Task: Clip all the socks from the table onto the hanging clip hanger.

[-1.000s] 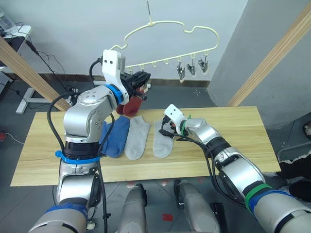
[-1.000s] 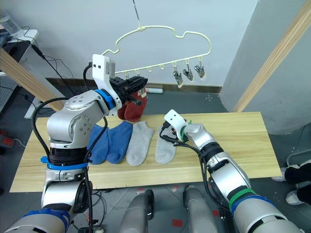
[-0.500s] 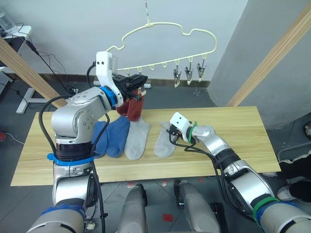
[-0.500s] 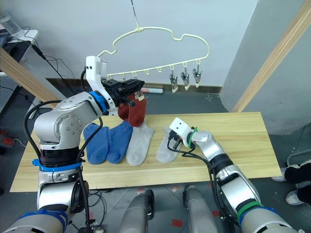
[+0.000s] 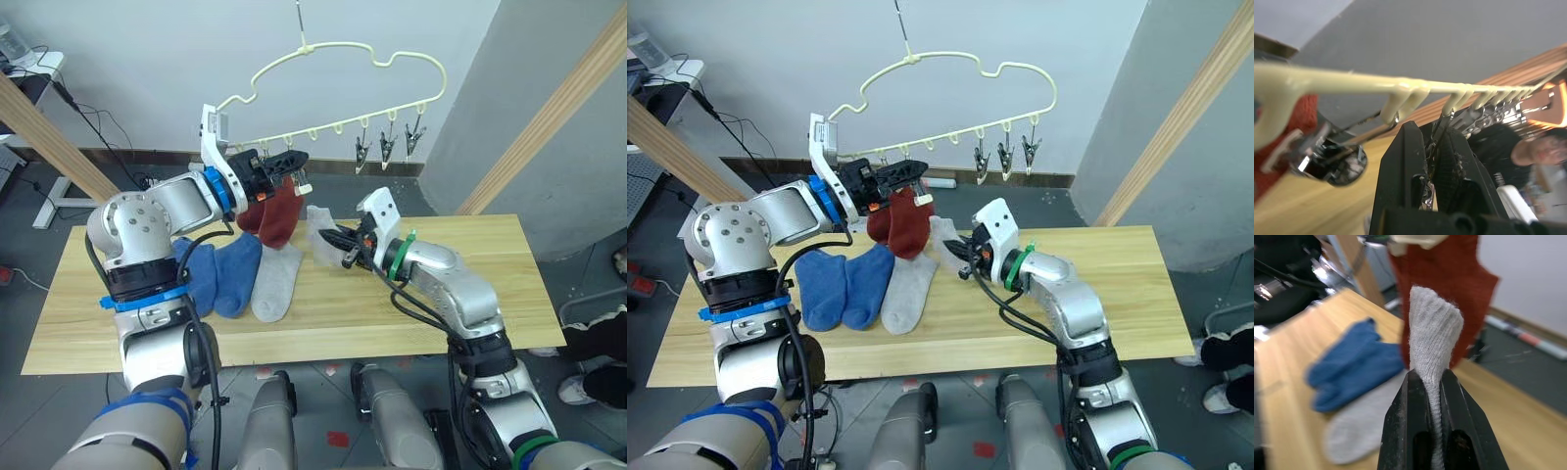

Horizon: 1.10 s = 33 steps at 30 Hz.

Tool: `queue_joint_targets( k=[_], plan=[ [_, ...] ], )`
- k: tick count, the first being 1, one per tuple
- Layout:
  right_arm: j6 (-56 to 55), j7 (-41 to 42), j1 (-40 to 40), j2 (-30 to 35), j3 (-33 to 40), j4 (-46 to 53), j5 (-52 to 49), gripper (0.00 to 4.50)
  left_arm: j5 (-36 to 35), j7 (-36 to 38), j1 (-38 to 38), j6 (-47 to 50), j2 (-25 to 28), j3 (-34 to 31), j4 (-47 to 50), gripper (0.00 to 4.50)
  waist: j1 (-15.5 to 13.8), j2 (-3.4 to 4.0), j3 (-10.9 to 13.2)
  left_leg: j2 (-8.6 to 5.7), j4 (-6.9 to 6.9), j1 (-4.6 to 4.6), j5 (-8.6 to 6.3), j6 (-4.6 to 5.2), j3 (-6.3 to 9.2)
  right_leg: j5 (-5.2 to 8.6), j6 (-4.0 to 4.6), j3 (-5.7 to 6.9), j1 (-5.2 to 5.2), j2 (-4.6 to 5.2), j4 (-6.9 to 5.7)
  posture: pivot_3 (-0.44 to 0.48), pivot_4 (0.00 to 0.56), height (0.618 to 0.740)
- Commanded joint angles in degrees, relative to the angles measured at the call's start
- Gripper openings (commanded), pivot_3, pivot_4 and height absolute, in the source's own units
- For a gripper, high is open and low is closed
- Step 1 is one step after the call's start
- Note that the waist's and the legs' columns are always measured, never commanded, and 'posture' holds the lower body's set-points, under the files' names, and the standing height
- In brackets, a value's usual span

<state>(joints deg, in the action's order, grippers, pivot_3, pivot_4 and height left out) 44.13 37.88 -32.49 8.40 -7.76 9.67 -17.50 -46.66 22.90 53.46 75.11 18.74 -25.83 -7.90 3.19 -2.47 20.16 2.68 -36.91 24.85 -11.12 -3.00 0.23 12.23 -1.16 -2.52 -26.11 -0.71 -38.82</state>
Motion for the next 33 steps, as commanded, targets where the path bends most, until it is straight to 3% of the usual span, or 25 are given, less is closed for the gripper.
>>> queue_joint_targets(
  k=[1,9,19,33],
  plan=[
    [8.28,0.28,-0.26,0.01,2.19,6.36,-7.32,0.06,-0.20,-0.75,-0.97,0.69,0.42,1.33,0.16,0.17,0.04,0.00,0.00,-0.01,0.00,0.00,0.00,0.00,-0.01,0.00,0.00,-0.01,0.00,0.00,0.02,-0.045,0.313,0.740],
    [15.69,-3.77,-2.40,-1.32,5.31,6.29,-13.42,0.06,-4.03,-2.56,-1.27,3.09,-0.87,-0.55,0.36,0.17,0.07,0.00,0.00,-0.01,0.02,0.00,0.00,0.00,-0.01,0.00,0.00,0.00,0.00,0.00,0.04,-0.046,0.306,0.740],
    [25.32,-9.46,-5.86,-6.91,16.91,2.06,-26.03,0.06,-7.47,-4.86,-2.20,5.36,-1.03,-1.90,2.08,0.17,0.05,0.00,0.00,-0.02,0.05,0.06,-0.01,0.01,0.00,0.00,0.00,0.01,0.00,0.01,0.13,-0.037,0.298,0.740],
    [27.86,-12.03,-5.44,-6.75,15.89,1.86,-30.14,0.06,-10.66,-8.81,-0.95,4.63,-1.76,-4.31,-0.01,0.17,0.09,0.00,0.00,-0.01,0.11,0.08,-0.01,0.02,0.01,0.00,0.00,0.02,-0.01,-0.01,0.22,-0.022,0.309,0.740]
  ],
)
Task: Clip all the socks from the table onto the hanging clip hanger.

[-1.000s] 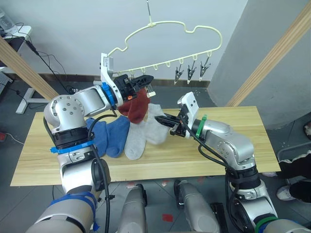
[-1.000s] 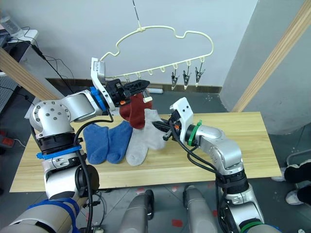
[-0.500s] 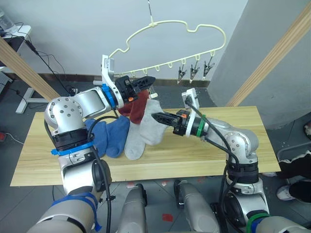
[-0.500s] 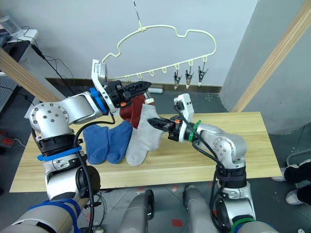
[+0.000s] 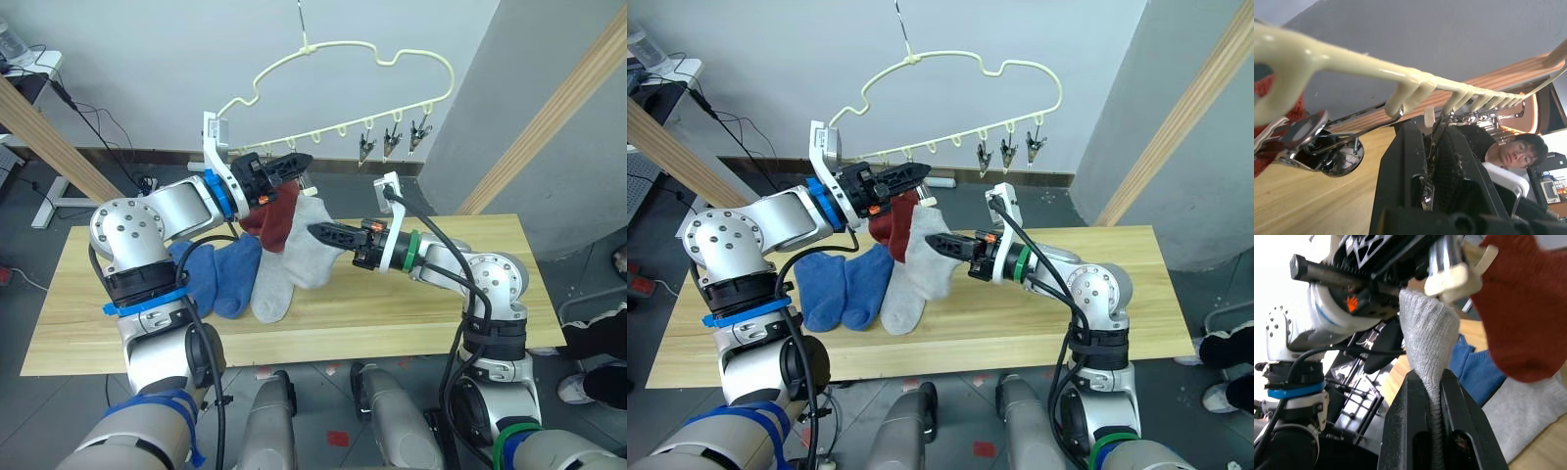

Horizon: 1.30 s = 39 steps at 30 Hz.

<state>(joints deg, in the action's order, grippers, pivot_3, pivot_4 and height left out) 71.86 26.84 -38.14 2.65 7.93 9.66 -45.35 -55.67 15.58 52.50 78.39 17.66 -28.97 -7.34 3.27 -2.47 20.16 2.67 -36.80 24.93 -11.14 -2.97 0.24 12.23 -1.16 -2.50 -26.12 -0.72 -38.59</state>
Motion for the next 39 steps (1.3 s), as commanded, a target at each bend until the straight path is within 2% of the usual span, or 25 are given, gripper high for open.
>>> queue_joint_targets(
  k=[1,7,21,39],
  plan=[
    [0.04,-1.25,0.19,-1.16,0.09,1.79,-2.44,0.06,-2.69,-2.17,0.19,2.06,-1.12,-2.21,-1.09,0.17,-0.01,0.00,0.00,0.00,0.00,0.00,0.00,0.00,0.00,0.00,0.00,0.00,-0.01,0.00,0.00,-0.025,0.308,0.740],
    [0.09,-3.29,-0.37,-1.73,1.35,0.58,-3.85,0.06,-5.99,-4.20,-0.30,4.69,-1.76,-3.39,-0.93,0.17,-0.01,0.00,0.00,-0.01,-0.02,0.05,0.00,0.00,0.01,0.00,0.00,0.01,-0.01,0.00,0.02,-0.034,0.309,0.740],
    [2.48,-8.77,-2.51,-1.63,8.39,-3.87,-10.98,0.06,-7.61,-4.40,-0.70,4.61,-0.49,-2.19,-1.40,0.17,-0.01,0.00,0.00,-0.01,0.02,0.07,0.00,0.01,0.02,0.00,0.00,0.02,-0.01,0.00,0.09,-0.039,0.312,0.740],
    [3.30,-9.41,-1.30,-1.24,5.34,-4.57,-13.20,0.06,-7.87,-4.26,-0.03,3.41,-0.06,-1.49,-2.15,0.17,0.00,0.00,0.00,0.00,0.05,0.07,-0.01,0.01,0.01,0.00,0.00,0.02,-0.02,0.00,0.12,-0.037,0.312,0.740]
  ],
)
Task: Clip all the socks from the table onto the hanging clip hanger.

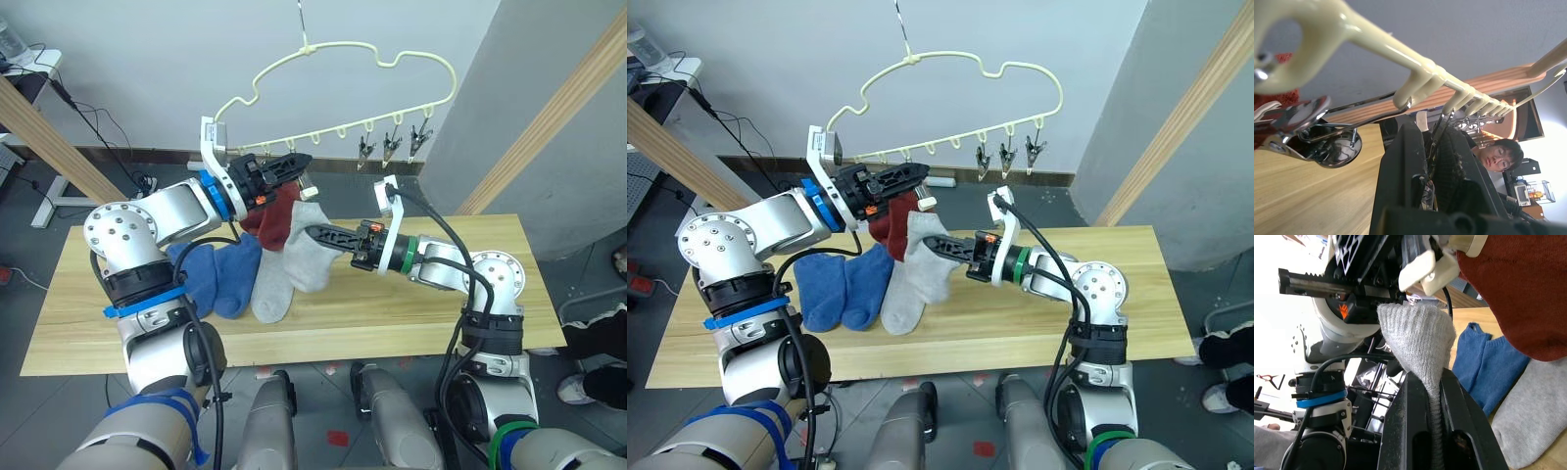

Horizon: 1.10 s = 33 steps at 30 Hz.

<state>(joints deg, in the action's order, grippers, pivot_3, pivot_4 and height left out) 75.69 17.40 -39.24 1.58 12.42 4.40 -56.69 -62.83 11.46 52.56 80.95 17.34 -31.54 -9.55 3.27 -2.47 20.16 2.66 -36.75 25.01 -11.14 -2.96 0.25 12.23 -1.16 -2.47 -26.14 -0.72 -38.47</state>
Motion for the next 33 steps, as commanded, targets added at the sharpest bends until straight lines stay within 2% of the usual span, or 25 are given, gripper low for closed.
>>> queue_joint_targets(
  k=[1,27,33],
  plan=[
    [-0.67,-0.11,-0.30,-0.14,0.95,0.41,-1.96,0.06,-0.78,-0.40,-0.07,0.81,0.11,0.93,-0.07,0.17,0.00,0.00,0.00,0.00,0.00,0.00,0.00,0.00,0.00,0.00,0.00,0.00,0.00,0.00,0.00,-0.037,0.313,0.740],
    [-1.59,-1.85,-3.72,1.04,3.71,-4.92,-4.69,0.06,-1.71,0.23,-1.80,1.32,0.72,2.03,1.74,0.17,-0.15,0.00,0.00,0.02,0.58,0.08,0.00,0.00,-0.04,-0.04,-0.05,0.02,-0.02,0.01,0.65,-0.030,0.310,0.740],
    [-2.02,-2.53,-3.71,0.73,3.38,-4.93,-4.36,0.06,-0.06,4.93,-3.57,-2.68,2.53,6.19,5.54,0.17,-0.14,0.00,0.00,0.02,0.60,0.07,0.00,0.00,-0.05,-0.04,-0.05,0.01,-0.02,0.02,0.65,-0.027,0.306,0.740]
  ],
)
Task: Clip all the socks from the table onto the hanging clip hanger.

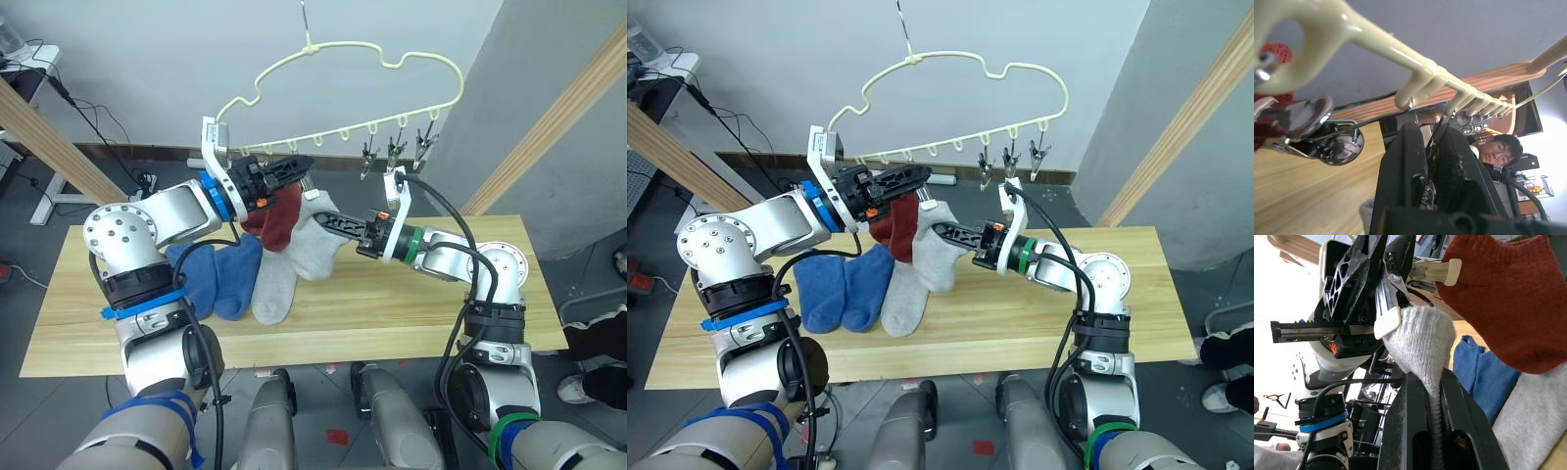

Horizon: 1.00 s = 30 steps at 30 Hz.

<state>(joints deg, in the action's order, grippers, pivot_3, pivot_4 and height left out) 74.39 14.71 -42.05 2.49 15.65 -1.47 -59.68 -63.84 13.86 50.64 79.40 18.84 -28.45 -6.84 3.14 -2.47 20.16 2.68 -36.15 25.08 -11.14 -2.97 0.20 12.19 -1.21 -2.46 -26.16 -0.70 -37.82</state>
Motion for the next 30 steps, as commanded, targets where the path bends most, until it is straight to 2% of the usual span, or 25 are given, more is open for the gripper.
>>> queue_joint_targets(
  k=[1,5,11,19,23,24,27,28,30],
  plan=[
    [-0.74,0.07,-0.88,-0.19,0.14,0.92,-1.38,0.06,1.35,3.73,-2.15,-2.13,1.55,4.11,3.68,0.17,-0.04,0.00,0.00,0.00,0.01,0.00,0.00,0.00,0.00,0.00,0.00,0.00,0.00,0.00,0.01,-0.025,0.305,0.740],
    [-0.97,-0.02,-0.95,-0.20,0.04,0.75,-1.22,0.06,0.73,5.90,-3.34,-3.25,2.62,5.41,4.97,0.17,-0.08,0.00,0.00,0.00,0.02,0.00,0.00,0.00,-0.01,0.00,0.00,0.00,0.00,0.01,0.02,-0.019,0.304,0.740],
    [-2.09,0.37,-2.29,-0.07,0.00,-1.31,-0.51,0.00,-2.56,5.89,-3.69,-1.86,3.23,3.53,4.91,2.05,-0.05,0.00,0.00,0.00,0.01,0.01,0.00,0.00,-0.01,0.00,0.00,0.00,-0.01,0.01,0.01,-0.011,0.308,0.740],
    [-5.59,2.67,-2.05,1.22,-3.62,-1.30,2.66,0.00,-1.32,5.98,-4.98,-3.04,5.51,4.58,7.15,4.48,-0.22,0.00,0.00,0.00,0.01,0.03,0.00,0.00,-0.01,0.00,0.00,0.01,-0.03,0.00,0.02,-0.009,0.307,0.740],
    [-9.48,3.11,-1.69,1.33,-5.62,-0.19,5.75,0.00,0.27,8.40,-9.18,-4.90,10.27,6.67,15.22,4.48,-0.08,0.00,0.00,0.03,0.05,0.03,0.00,0.00,-0.03,0.00,0.00,-0.02,-0.06,0.00,0.02,-0.003,0.307,0.740],
    [-10.20,3.55,-1.67,1.58,-6.40,0.34,6.48,0.56,1.22,9.24,-10.33,-5.85,11.79,7.50,17.36,4.50,-0.13,0.00,0.00,0.03,0.05,0.03,0.00,0.00,-0.01,0.00,0.00,0.01,-0.07,0.00,0.01,-0.001,0.307,0.740],
    [-11.68,4.43,-1.25,2.63,-8.03,1.77,8.33,1.42,1.56,9.64,-14.06,-7.50,13.81,8.45,22.71,4.50,-0.26,0.00,0.00,0.03,0.06,0.03,0.00,-0.01,-0.01,0.00,0.00,0.00,-0.08,0.00,0.00,0.002,0.308,0.740],
    [-12.38,4.69,-0.87,3.34,-8.76,2.38,9.35,1.85,2.72,9.97,-15.49,-8.91,14.43,9.26,24.38,4.50,-0.37,0.00,0.00,0.02,0.06,0.02,0.00,-0.01,-0.02,0.00,0.00,-0.01,-0.07,0.02,0.00,0.002,0.309,0.740],
    [-14.43,7.39,1.59,6.76,-12.25,5.28,12.58,2.48,2.51,6.92,-17.82,-10.36,12.25,7.83,25.49,4.50,-0.66,0.01,0.00,0.00,0.04,0.02,0.00,0.00,-0.03,0.00,0.00,-0.02,-0.06,0.03,0.03,0.003,0.311,0.740]
  ],
)
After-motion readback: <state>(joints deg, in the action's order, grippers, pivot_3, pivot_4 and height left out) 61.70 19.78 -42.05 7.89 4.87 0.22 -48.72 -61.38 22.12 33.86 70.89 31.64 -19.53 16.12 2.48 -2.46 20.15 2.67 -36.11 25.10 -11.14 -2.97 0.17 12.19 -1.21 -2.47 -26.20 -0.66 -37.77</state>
